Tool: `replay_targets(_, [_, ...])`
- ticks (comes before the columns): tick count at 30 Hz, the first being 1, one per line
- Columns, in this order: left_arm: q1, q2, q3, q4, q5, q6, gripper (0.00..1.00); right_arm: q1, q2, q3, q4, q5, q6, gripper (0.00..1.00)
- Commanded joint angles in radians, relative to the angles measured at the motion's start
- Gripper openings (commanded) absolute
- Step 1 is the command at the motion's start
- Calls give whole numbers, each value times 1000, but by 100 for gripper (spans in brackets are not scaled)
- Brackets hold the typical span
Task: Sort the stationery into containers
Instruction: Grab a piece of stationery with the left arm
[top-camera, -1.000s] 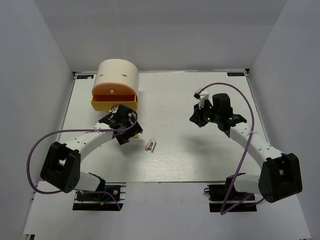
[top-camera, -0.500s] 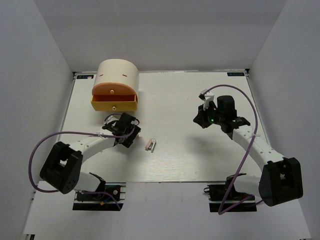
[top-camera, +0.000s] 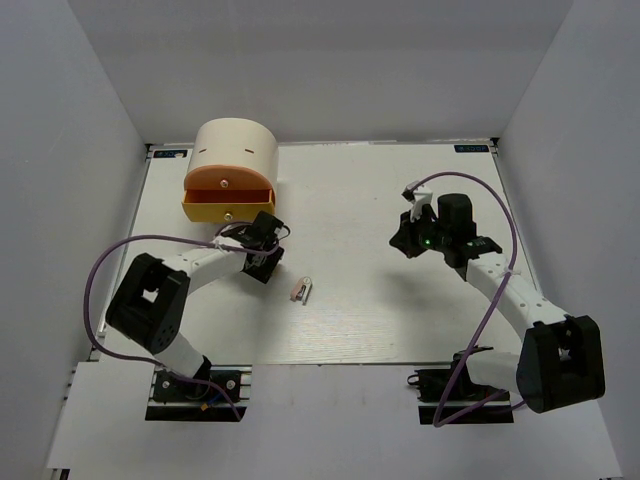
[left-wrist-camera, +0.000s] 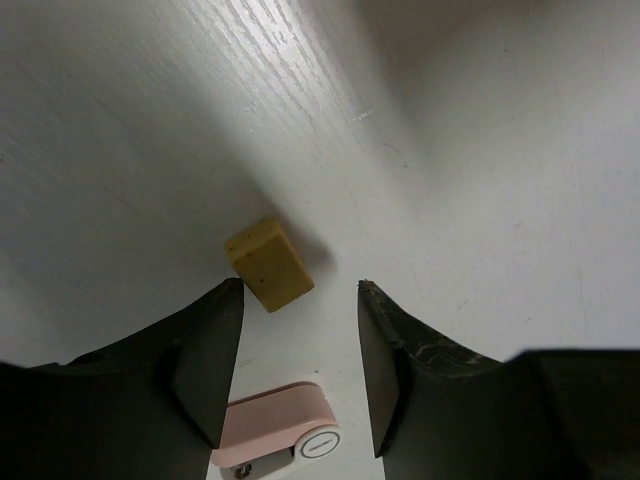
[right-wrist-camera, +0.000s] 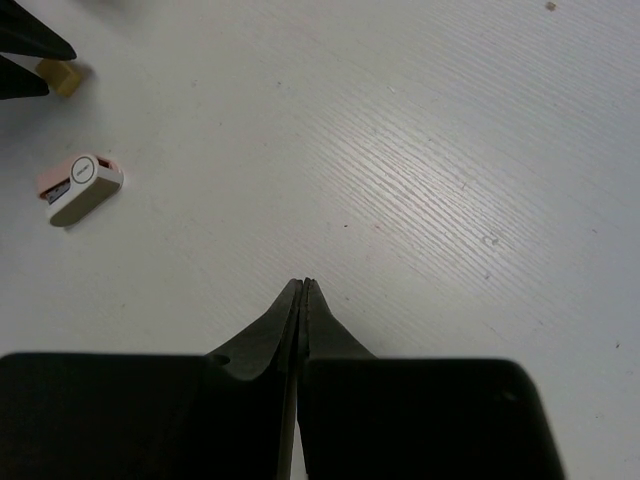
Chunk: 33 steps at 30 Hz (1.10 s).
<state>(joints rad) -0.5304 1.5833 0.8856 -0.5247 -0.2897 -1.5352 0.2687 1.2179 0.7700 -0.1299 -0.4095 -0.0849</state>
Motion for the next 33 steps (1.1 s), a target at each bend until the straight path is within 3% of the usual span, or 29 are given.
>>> replay_targets(1, [7,4,29,-69,-32,-54,59,-14,-23,-6,44,-15,10,0])
replay_targets(10, [7,59,38,-187,-14,-68,56,-25,-27,-11,55,-15,16,0])
replay_targets(14, [7,81,38,-196,6,-68,46,-48,-29,-11,55,-18,22,1])
replay_targets(17, [7,90,38,-196,6,-68,44,-31,-32,-11,53,-20,20,1])
replay_targets(20, [7,90,38,-219,6,-57,31,-34,-35,-11,52,-20,19,1])
replay_targets(26, [7,14,-13,-186,30,36,15,-39,-43,-20,53,-31,30,1])
replay_targets(31, [-12,-145,-23,-182,60,173,1,-42,-43,-26,56,-38,25,1])
replay_targets(33, [-13,-207,-13,-204,69,187,0,-40,-43,-29,58,-45,24,1])
